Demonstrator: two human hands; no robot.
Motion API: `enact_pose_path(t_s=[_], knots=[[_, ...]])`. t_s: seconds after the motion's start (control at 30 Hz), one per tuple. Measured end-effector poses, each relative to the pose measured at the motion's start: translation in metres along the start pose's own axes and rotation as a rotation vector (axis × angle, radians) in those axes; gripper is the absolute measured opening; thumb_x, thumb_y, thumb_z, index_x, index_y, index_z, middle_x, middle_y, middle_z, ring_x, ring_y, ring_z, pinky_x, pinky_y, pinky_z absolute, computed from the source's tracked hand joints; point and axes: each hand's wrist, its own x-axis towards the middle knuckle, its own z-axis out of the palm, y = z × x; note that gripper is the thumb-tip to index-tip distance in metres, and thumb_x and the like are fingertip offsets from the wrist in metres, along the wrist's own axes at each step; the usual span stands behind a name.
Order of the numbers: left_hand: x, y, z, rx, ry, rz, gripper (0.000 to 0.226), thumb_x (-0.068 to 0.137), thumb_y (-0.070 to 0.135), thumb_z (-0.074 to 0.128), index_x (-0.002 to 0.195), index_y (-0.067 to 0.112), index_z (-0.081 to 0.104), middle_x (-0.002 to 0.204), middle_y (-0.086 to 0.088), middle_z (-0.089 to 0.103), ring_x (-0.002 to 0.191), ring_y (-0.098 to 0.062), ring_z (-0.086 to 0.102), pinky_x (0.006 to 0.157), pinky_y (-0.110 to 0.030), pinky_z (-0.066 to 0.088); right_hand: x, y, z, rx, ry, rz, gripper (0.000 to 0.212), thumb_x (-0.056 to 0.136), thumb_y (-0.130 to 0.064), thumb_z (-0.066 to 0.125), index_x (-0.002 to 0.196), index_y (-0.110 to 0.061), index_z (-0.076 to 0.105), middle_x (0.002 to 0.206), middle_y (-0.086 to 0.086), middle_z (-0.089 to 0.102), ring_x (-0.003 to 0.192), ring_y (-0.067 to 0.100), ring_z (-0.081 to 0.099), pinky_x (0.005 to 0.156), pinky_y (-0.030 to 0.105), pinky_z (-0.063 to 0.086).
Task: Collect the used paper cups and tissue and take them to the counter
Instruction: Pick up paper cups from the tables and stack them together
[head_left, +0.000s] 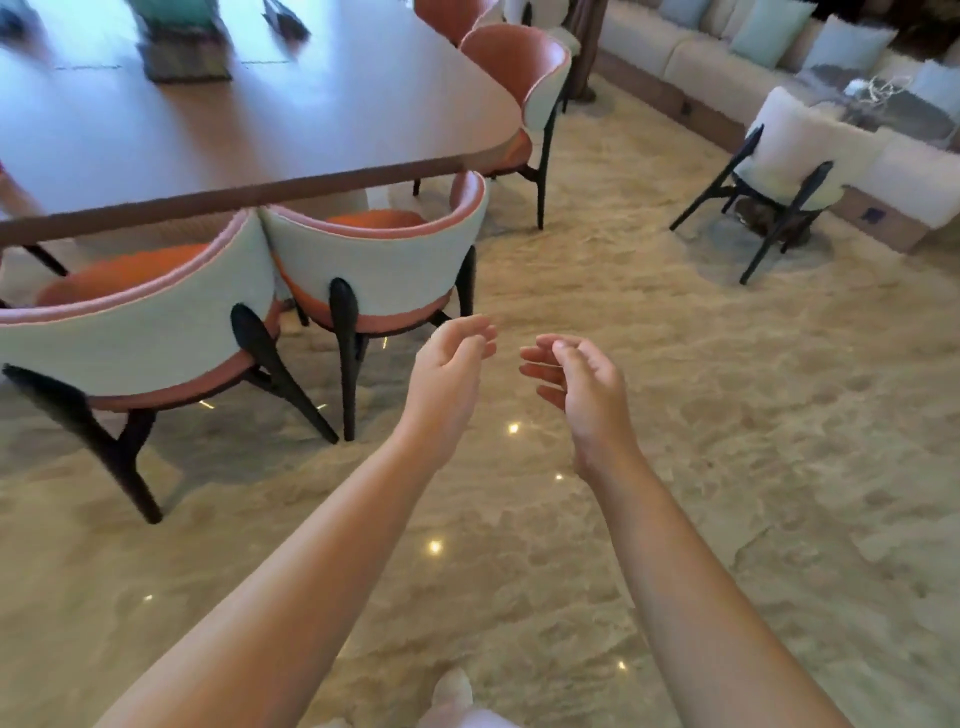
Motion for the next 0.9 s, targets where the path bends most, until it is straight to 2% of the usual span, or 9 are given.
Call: enact_pose_path(t_s=[0.07, 0.17, 0.3, 0.43, 0.6, 0.77, 0.9], knots=[[0.006, -0.001, -0.018, -0.002, 0.098, 0.011, 0.021, 0.094, 0.018, 0.040, 0.106, 0.027, 0.055, 0.104, 0.013, 0.060, 0.101, -0.003, 0.057, 0.077, -0.021, 0.043, 0.014, 0.000, 0.018, -0.006, -0.093, 0.000, 0.023, 0.094, -0.015, 0.040, 0.088, -0.020, 0.061, 0.086, -0.002, 0.070, 0.080, 0.012, 0.065, 0.070, 0.024, 0.046], [0.009, -0.002, -0.045, 0.000, 0.246, 0.026, 0.023, 0.094, 0.018, 0.039, 0.111, 0.024, 0.054, 0.103, 0.015, 0.059, 0.102, -0.002, 0.055, 0.084, -0.024, 0.043, 0.026, 0.001, 0.045, -0.032, -0.224, -0.003, 0.021, 0.092, -0.017, 0.041, 0.088, -0.021, 0.062, 0.089, -0.002, 0.071, 0.083, 0.012, 0.066, 0.076, 0.028, 0.046], [0.011, -0.009, -0.075, -0.003, 0.375, 0.020, 0.022, 0.094, 0.018, 0.039, 0.109, 0.024, 0.054, 0.105, 0.012, 0.060, 0.104, -0.005, 0.056, 0.088, -0.027, 0.042, 0.035, 0.008, 0.078, -0.047, -0.335, 0.015, 0.022, 0.093, -0.018, 0.041, 0.086, -0.023, 0.062, 0.092, 0.000, 0.071, 0.086, 0.014, 0.067, 0.078, 0.029, 0.047], [0.022, -0.019, -0.107, 0.007, 0.461, 0.008, 0.021, 0.095, 0.018, 0.039, 0.105, 0.028, 0.055, 0.104, 0.014, 0.061, 0.101, -0.001, 0.056, 0.082, -0.022, 0.042, 0.051, 0.017, 0.112, -0.056, -0.404, 0.043, 0.021, 0.094, -0.018, 0.041, 0.091, -0.022, 0.062, 0.091, -0.001, 0.071, 0.086, 0.012, 0.067, 0.079, 0.029, 0.047], [0.063, -0.026, -0.144, 0.005, 0.501, -0.025, 0.021, 0.095, 0.020, 0.038, 0.099, 0.034, 0.054, 0.104, 0.015, 0.062, 0.102, 0.000, 0.057, 0.084, -0.022, 0.042, 0.085, 0.026, 0.154, -0.099, -0.417, 0.073, 0.022, 0.095, -0.020, 0.040, 0.094, -0.021, 0.062, 0.092, -0.002, 0.071, 0.090, 0.013, 0.067, 0.080, 0.028, 0.049], [0.132, -0.016, -0.170, 0.004, 0.431, -0.034, 0.021, 0.096, 0.020, 0.038, 0.106, 0.029, 0.054, 0.108, 0.012, 0.061, 0.104, -0.001, 0.056, 0.081, -0.018, 0.041, 0.138, 0.018, 0.190, -0.110, -0.341, 0.080, 0.021, 0.095, -0.020, 0.041, 0.092, -0.022, 0.061, 0.096, 0.001, 0.071, 0.094, 0.016, 0.066, 0.082, 0.030, 0.048], [0.185, -0.001, -0.191, -0.028, 0.447, -0.066, 0.023, 0.096, 0.019, 0.036, 0.109, 0.026, 0.054, 0.112, 0.008, 0.062, 0.108, -0.006, 0.056, 0.088, -0.026, 0.041, 0.179, 0.004, 0.217, -0.092, -0.334, 0.066, 0.020, 0.094, -0.019, 0.042, 0.090, -0.023, 0.061, 0.093, 0.000, 0.071, 0.091, 0.014, 0.066, 0.076, 0.026, 0.046]])
